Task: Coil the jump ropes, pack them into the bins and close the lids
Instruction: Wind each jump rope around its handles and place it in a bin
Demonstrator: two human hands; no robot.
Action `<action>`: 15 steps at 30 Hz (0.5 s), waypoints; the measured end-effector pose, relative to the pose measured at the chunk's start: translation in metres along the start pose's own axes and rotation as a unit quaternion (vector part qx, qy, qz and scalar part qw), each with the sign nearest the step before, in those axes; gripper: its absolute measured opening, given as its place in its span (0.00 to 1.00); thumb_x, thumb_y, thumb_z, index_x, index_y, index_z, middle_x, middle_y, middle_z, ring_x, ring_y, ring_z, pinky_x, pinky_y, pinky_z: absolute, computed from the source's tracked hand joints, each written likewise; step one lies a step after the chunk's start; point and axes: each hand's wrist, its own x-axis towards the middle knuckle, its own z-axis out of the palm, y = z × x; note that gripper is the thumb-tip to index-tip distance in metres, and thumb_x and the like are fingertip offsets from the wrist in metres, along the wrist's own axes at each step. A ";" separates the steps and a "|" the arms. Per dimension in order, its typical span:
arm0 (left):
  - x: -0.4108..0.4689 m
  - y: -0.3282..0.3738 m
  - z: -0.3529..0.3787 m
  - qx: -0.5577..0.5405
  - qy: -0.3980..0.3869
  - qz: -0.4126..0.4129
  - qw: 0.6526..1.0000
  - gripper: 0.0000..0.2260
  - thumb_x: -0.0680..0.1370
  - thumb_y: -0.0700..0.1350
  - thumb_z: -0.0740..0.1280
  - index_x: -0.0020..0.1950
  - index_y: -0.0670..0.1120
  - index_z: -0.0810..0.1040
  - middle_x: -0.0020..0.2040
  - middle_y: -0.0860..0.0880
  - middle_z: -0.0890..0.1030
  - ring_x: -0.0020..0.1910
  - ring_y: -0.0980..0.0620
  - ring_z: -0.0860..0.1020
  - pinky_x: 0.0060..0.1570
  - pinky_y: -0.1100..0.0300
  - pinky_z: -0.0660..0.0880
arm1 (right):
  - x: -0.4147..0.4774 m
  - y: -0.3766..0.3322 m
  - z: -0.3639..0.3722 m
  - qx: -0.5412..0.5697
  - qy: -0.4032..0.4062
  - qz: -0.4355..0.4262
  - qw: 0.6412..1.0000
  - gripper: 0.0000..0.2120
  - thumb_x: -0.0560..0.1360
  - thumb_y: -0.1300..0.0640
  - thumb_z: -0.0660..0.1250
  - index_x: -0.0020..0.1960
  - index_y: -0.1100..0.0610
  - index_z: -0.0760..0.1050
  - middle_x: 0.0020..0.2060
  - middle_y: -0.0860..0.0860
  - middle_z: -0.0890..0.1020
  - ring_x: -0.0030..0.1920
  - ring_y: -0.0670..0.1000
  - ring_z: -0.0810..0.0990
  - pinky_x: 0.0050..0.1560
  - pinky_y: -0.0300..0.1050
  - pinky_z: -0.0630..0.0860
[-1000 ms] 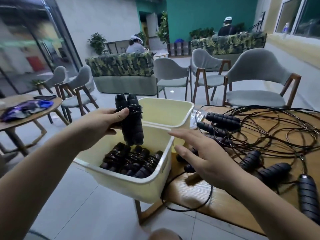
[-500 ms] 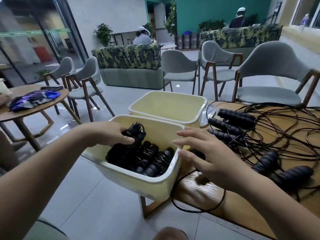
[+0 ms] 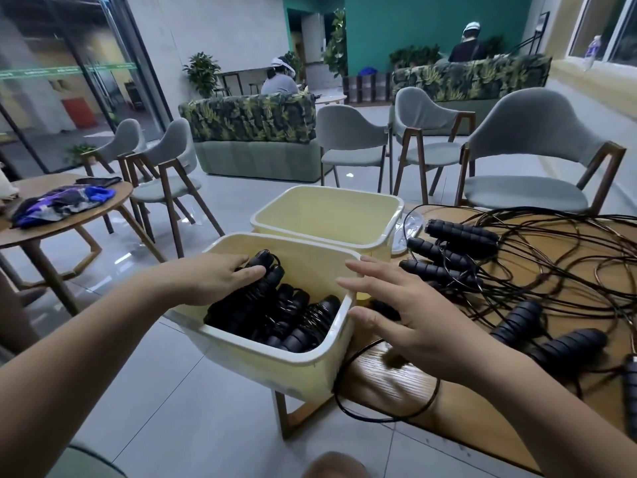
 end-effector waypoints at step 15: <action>-0.022 0.168 0.021 -0.125 0.137 0.207 0.961 0.20 0.82 0.62 0.67 0.71 0.56 0.75 0.64 0.55 0.78 0.60 0.54 0.77 0.58 0.54 0.75 | -0.061 0.020 -0.064 -0.029 0.006 0.082 0.996 0.23 0.84 0.41 0.67 0.78 0.38 0.72 0.76 0.34 0.72 0.76 0.35 0.67 0.74 0.35 0.65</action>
